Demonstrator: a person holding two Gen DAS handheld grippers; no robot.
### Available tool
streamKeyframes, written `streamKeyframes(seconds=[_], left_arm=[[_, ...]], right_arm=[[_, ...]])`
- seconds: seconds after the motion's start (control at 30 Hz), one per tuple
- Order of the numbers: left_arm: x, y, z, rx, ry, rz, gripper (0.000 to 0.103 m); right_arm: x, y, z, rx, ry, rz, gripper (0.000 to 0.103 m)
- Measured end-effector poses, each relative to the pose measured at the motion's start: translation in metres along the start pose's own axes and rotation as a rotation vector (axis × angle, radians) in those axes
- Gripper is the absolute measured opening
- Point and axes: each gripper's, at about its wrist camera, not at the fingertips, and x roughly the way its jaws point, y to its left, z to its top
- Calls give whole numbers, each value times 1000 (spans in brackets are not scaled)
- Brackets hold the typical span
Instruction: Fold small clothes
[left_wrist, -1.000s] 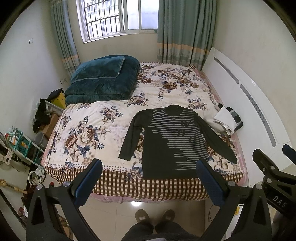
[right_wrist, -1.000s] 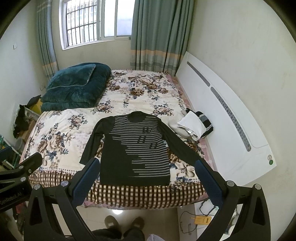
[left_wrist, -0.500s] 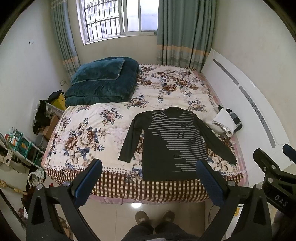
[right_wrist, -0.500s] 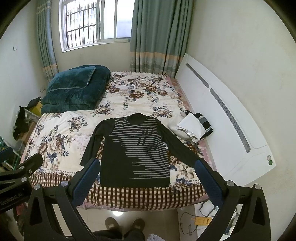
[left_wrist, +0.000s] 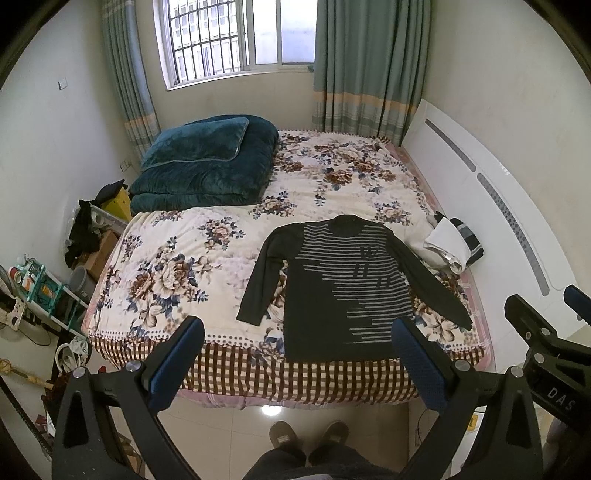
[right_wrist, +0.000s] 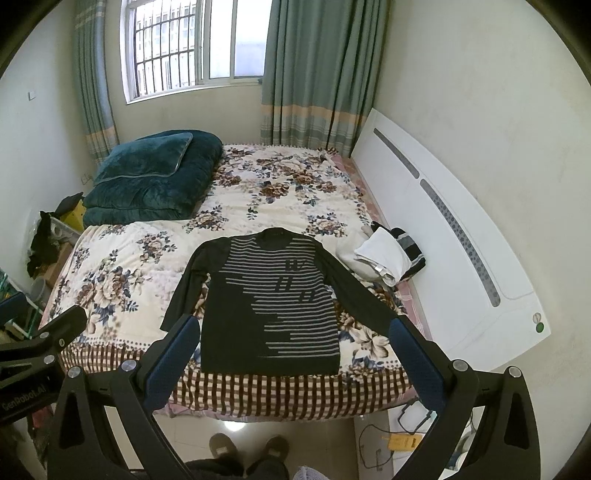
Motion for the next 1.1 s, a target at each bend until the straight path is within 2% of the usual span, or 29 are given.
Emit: streamKeyframes(seconds=[0.67,0.8,0.97,1.03,1.1], left_arm=[[0,-1,7,-6,-7,-6,103],[9,3,11,-9,-11,-8,103],[49,11,15,16,-83,49,103],[81,11,18,35,-103,71,103],[114,11,15,47,-85,82,103]], right_arm=[[-1,2,-4,2,-4,-1,103],[3,5,5,26,8,1,103],[48,-15,0,138,67,-17,103],[82,-39,-10,212,108,-69,103],[122,-68,-25,294,149,-138,103]])
